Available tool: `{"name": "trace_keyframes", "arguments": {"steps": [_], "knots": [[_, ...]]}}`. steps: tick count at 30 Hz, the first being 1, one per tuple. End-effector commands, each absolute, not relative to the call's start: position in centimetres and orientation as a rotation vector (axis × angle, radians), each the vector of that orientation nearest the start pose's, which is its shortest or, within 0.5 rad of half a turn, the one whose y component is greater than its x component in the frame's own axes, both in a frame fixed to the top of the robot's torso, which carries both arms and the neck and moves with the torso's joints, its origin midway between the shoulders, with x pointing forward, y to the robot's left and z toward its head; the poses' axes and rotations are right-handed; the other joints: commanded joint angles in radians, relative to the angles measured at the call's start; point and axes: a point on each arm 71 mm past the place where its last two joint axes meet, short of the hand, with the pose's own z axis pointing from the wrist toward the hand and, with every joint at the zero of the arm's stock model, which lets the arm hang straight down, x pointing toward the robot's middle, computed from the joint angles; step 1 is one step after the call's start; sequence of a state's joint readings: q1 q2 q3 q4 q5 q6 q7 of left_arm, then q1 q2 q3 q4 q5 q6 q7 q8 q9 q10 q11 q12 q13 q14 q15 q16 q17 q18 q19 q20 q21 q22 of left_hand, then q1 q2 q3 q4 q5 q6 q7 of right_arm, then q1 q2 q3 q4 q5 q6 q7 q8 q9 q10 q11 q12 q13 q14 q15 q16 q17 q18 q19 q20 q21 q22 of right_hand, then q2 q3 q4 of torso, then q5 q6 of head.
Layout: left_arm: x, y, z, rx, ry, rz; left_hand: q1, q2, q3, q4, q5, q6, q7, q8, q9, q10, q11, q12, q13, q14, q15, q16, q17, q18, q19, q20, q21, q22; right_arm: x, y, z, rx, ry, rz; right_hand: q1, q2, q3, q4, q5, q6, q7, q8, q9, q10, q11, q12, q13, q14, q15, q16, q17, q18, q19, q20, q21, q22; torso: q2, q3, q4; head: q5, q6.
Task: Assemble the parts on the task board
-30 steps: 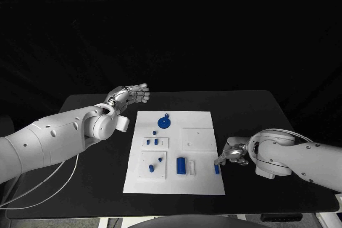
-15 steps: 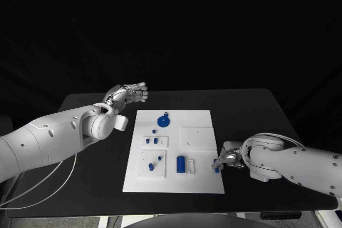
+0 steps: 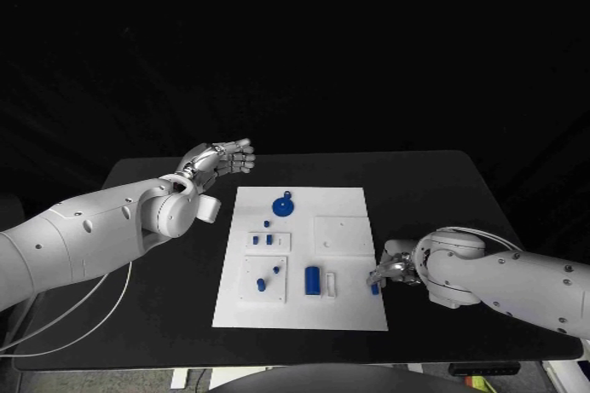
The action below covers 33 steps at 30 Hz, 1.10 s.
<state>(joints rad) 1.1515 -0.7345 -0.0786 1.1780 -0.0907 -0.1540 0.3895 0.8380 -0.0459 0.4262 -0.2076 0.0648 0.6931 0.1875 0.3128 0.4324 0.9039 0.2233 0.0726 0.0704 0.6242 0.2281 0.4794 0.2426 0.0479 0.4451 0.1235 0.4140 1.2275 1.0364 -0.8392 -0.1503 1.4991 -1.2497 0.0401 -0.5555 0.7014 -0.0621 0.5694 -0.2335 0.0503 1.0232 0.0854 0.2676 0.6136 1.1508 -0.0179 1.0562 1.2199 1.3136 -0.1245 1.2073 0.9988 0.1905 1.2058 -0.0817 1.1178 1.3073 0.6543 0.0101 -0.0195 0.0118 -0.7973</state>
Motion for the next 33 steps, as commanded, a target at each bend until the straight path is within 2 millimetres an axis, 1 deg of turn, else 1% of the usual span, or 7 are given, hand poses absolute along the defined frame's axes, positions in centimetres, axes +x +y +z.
{"name": "trace_keyframes", "arguments": {"steps": [1,5,10,15,21,24,33], "knots": [[52.8,25.1,-23.5,-1.072,1.498,-1.427,-0.004,-0.003,0.000,0.005,-0.005,-0.007,0.031,-0.005,-0.001,-0.009,0.000,-0.005,-0.001,-0.006,-0.002,-0.003,0.001,0.011,0.006,0.001,-0.007,0.001,41.5,-23.4,-33.8,0.085,2.441,0.159,0.019,0.020,0.026,-0.002,-0.001,0.004,0.004,-0.006,-0.004,0.005,-0.004,0.001,0.001,-0.002,-0.003,-0.005,-0.001,0.071,0.000,0.000,-0.004,0.011,0.000,0.0009,-0.0002,0.002,0.000],[52.8,25.2,-23.5,-1.073,1.498,-1.425,-0.004,-0.003,0.000,0.005,-0.005,-0.007,0.031,-0.005,-0.001,-0.010,0.000,-0.005,-0.001,-0.006,-0.002,-0.003,0.001,0.011,0.006,0.001,-0.007,0.001,41.5,-23.5,-33.8,0.084,2.443,0.156,0.062,0.014,0.088,0.002,-0.001,0.008,0.004,-0.006,-0.003,0.008,-0.003,0.000,0.001,0.000,-0.002,-0.005,-0.001,0.071,0.003,0.004,-0.003,0.011,0.000,0.0008,-0.0007,0.001,-0.002],[52.8,25.2,-23.5,-1.073,1.498,-1.424,-0.004,-0.003,0.000,0.005,-0.005,-0.007,0.031,-0.005,-0.001,-0.010,0.000,-0.005,-0.001,-0.006,-0.002,-0.003,0.002,0.011,0.006,0.001,-0.007,0.001,41.5,-23.6,-33.8,0.083,2.441,0.151,0.110,0.022,0.164,-0.004,-0.001,0.012,0.004,-0.005,-0.003,0.011,-0.003,-0.001,0.001,0.001,-0.001,-0.005,-0.002,0.071,0.004,0.008,-0.002,0.013,-0.001,0.0004,-0.0007,0.001,-0.003],[52.8,25.2,-23.5,-1.074,1.498,-1.423,-0.003,-0.003,0.001,0.005,-0.005,-0.007,0.031,-0.005,-0.001,-0.010,0.000,-0.005,-0.001,-0.006,-0.002,-0.003,0.002,0.011,0.006,0.001,-0.007,0.001,41.5,-23.8,-33.8,0.090,2.436,0.150,0.136,0.034,0.208,-0.021,0.004,0.016,0.005,-0.005,-0.003,0.013,-0.002,-0.001,0.001,0.002,0.001,-0.005,-0.003,0.071,0.005,0.013,0.001,0.015,0.000,0.0005,-0.0005,0.001,-0.004],[52.8,25.2,-23.5,-1.074,1.497,-1.421,-0.003,-0.003,0.001,0.005,-0.005,-0.008,0.031,-0.005,-0.001,-0.010,0.000,-0.005,-0.001,-0.006,-0.002,-0.003,0.002,0.011,0.006,0.001,-0.007,0.001,41.5,-24.3,-33.7,0.156,2.429,0.178,0.133,0.041,0.226,-0.023,0.004,0.023,0.005,-0.004,-0.004,0.017,-0.002,-0.001,0.001,0.004,0.002,-0.004,-0.003,0.071,0.006,0.019,0.003,0.016,-0.001,0.0004,-0.0003,0.001,-0.003],[52.8,25.2,-23.5,-1.073,1.497,-1.423,-0.003,-0.003,0.001,0.006,-0.005,-0.008,0.031,-0.005,-0.001,-0.010,0.000,-0.005,-0.001,-0.006,-0.002,-0.004,0.002,0.011,0.007,0.001,-0.008,0.002,41.2,-24.7,-33.6,0.263,2.442,0.221,0.102,0.020,0.211,-0.009,-0.001,0.029,0.005,-0.003,-0.005,0.020,-0.002,-0.001,0.001,0.005,0.002,-0.003,-0.002,0.071,0.010,0.025,0.006,0.016,-0.001,0.0001,-0.0006,0.002,-0.002],[52.9,25.2,-23.6,-1.073,1.499,-1.423,-0.004,-0.002,0.001,0.006,-0.005,-0.008,0.032,-0.005,-0.001,-0.010,0.000,-0.005,-0.001,-0.006,-0.002,-0.004,0.002,0.011,0.007,0.001,-0.008,0.002,41.9,-24.8,-31.5,0.386,2.426,0.332,0.061,0.004,0.179,0.016,-0.001,0.037,0.000,0.001,-0.002,0.030,-0.008,0.003,0.003,0.003,-0.003,-0.002,-0.001,0.071,0.013,0.026,0.009,0.015,-0.001,-0.0007,-0.0008,0.006,0.003]]}}
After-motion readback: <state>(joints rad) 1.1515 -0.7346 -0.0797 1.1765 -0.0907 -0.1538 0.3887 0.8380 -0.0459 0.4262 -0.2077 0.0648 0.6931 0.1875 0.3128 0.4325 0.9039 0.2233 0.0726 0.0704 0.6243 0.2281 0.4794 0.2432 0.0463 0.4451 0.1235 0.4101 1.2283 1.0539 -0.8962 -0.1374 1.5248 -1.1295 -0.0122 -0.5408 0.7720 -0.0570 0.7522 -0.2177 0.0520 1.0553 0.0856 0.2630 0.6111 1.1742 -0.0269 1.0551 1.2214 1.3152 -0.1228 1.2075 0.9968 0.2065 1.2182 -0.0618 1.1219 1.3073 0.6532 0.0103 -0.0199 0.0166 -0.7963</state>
